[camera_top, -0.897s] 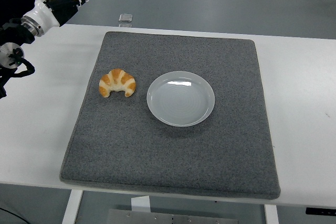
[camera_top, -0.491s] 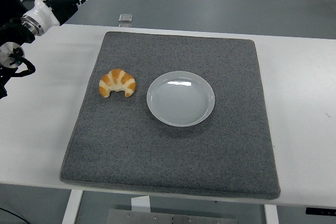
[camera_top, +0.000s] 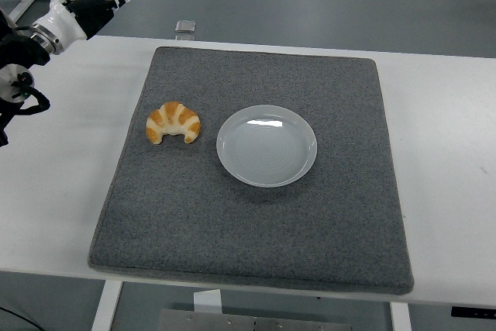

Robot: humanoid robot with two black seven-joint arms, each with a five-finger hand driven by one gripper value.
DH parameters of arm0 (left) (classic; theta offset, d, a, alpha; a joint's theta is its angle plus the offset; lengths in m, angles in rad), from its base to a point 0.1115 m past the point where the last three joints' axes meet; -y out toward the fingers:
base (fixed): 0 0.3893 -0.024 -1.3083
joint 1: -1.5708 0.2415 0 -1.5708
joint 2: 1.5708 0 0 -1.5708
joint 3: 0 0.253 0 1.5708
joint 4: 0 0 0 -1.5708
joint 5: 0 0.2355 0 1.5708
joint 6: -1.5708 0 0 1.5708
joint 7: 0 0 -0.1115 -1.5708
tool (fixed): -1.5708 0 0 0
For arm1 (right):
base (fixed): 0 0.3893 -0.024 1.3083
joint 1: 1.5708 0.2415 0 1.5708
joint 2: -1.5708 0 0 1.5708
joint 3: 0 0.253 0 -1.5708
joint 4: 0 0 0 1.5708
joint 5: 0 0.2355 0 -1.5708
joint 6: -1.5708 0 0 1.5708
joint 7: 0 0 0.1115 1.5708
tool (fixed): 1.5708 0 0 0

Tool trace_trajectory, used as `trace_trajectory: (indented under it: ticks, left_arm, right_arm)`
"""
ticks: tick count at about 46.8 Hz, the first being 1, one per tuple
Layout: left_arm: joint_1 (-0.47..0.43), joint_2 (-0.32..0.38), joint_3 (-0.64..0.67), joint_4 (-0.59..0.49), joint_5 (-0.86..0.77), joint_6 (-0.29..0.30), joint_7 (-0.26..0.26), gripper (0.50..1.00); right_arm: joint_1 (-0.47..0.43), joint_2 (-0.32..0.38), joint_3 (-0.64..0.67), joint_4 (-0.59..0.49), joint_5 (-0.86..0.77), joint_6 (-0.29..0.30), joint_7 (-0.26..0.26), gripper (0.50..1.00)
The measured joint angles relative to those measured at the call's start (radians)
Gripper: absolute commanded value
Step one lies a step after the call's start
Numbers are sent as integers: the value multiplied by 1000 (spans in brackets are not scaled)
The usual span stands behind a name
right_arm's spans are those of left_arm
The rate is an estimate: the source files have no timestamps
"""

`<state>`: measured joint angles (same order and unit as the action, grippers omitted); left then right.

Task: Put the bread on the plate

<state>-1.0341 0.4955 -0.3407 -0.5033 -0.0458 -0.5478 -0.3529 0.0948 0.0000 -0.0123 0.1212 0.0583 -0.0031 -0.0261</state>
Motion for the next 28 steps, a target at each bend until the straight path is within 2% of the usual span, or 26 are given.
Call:
trace_trajectory:
  ticks: [17, 28]
  left_arm:
    - [-17, 27, -9, -26, 216, 2, -5, 990]
    - [-47, 79, -8, -76, 383, 6, -15, 990]
  right_arm:
    - [0, 0, 0, 0, 0, 0, 0, 952]
    - [0, 0, 0, 0, 0, 0, 0, 952]
